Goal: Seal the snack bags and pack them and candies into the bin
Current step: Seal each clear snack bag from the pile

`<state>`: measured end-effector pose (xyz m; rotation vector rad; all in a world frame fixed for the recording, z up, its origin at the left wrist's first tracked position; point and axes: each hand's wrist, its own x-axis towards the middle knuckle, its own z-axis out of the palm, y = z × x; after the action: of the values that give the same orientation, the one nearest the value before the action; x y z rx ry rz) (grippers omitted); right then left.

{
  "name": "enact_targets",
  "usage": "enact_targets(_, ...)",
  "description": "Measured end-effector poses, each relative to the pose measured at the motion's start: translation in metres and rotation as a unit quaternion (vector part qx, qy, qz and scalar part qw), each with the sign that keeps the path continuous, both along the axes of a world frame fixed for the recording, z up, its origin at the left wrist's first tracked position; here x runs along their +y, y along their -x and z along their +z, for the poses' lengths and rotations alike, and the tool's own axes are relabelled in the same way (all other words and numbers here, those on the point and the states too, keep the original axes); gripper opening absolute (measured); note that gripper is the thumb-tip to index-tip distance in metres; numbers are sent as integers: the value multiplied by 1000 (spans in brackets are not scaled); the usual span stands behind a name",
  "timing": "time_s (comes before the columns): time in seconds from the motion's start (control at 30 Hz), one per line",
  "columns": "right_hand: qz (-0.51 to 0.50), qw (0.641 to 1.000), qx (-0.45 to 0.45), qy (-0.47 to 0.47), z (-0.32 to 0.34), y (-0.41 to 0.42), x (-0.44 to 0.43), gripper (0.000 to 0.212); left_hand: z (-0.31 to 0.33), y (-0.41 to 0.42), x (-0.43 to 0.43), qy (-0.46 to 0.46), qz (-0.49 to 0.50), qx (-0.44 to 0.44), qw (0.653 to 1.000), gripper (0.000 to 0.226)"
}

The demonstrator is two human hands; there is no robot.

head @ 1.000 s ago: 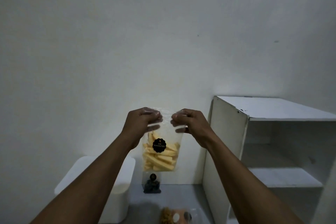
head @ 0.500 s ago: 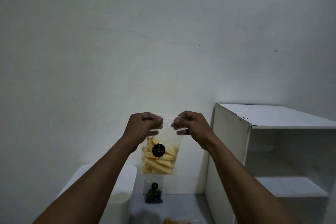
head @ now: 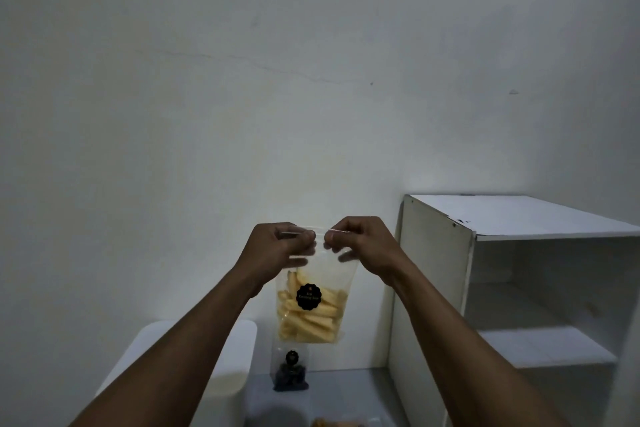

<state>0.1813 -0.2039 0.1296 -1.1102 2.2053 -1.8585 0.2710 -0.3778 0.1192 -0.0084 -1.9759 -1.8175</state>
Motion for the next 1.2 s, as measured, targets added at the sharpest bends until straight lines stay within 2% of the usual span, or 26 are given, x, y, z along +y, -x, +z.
enact_targets(0.1, -24, 1000, 20, -3, 0, 3, 0, 8, -2, 2, -6, -32, 21, 19, 999, 11)
enact_targets(0.23, -19, 999, 23, -38, 0, 5, -2, 10, -4, 8, -14, 17, 65, 35, 997, 8)
enact_targets(0.33, -12, 995, 56, -84, 4, 5, -8, 11, -6, 10, -14, 34, 65, 39, 997, 7)
enact_targets(0.53, -24, 992, 86, -84, 9, 11, -12, 11, -7, 10, -17, -39, 29, 34, 998, 14)
enact_targets(0.77, -13, 988, 93, -125, 11, 19, -25, 12, -7, 19, -28, 0, 73, 46, 996, 8)
enact_targets(1.0, -20, 981, 116, -153, 13, 29, -35, 13, -12, 26, -28, 10, 31, 20, 999, 8)
enact_targets(1.2, -10, 985, 109, -132, 6, 30, -43, 13, -9, 36, -33, 74, 82, 29, 993, 10)
